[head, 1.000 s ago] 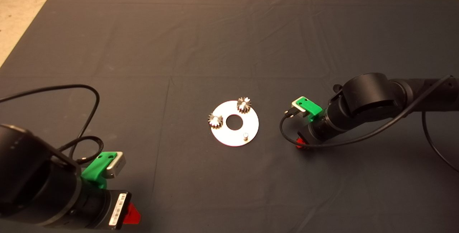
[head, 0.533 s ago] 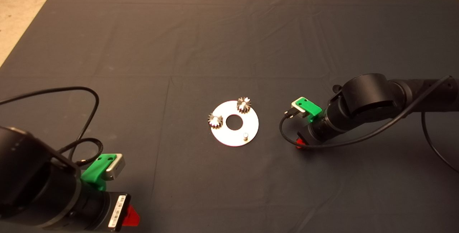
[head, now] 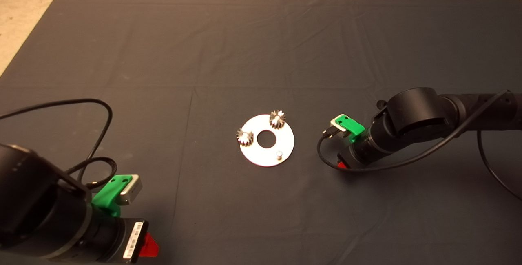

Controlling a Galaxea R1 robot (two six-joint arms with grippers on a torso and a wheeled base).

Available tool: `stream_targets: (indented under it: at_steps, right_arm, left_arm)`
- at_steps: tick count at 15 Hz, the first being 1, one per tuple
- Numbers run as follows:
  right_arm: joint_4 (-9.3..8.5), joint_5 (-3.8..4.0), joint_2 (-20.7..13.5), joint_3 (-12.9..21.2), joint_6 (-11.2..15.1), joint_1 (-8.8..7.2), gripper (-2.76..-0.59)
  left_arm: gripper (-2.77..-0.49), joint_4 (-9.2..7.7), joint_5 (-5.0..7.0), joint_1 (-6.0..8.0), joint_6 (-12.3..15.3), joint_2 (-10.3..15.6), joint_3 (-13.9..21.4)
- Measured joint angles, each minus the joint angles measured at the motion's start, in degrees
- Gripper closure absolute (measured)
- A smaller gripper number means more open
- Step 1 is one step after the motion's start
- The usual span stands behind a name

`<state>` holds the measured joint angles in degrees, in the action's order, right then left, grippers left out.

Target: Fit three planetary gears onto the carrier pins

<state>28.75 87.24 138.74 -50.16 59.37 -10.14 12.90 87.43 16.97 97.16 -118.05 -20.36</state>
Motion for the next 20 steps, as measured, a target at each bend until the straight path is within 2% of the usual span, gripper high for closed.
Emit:
stream_targets:
  at_steps: [3,15,19,20]
  right_arm:
    - [0.00,-0.02,0.02,0.00,0.00,0.00,-1.17]
    - [0.01,0.04,0.06,0.04,0.02,0.00,-1.10]
    - [-0.24,0.72,1.11,0.06,0.11,-0.16,-1.10]
    - [-0.76,0.74,2.16,0.15,0.30,-0.68,-1.10]
  left_arm:
    - [-2.04,0.00,0.00,0.00,0.00,0.00,0.00]
    - [-2.04,0.00,0.02,-0.30,0.00,0.02,0.00]
    - [-2.04,0.00,0.00,-0.33,0.00,0.00,0.00]
    - [-2.04,0.00,0.00,-0.35,0.00,0.01,0.00]
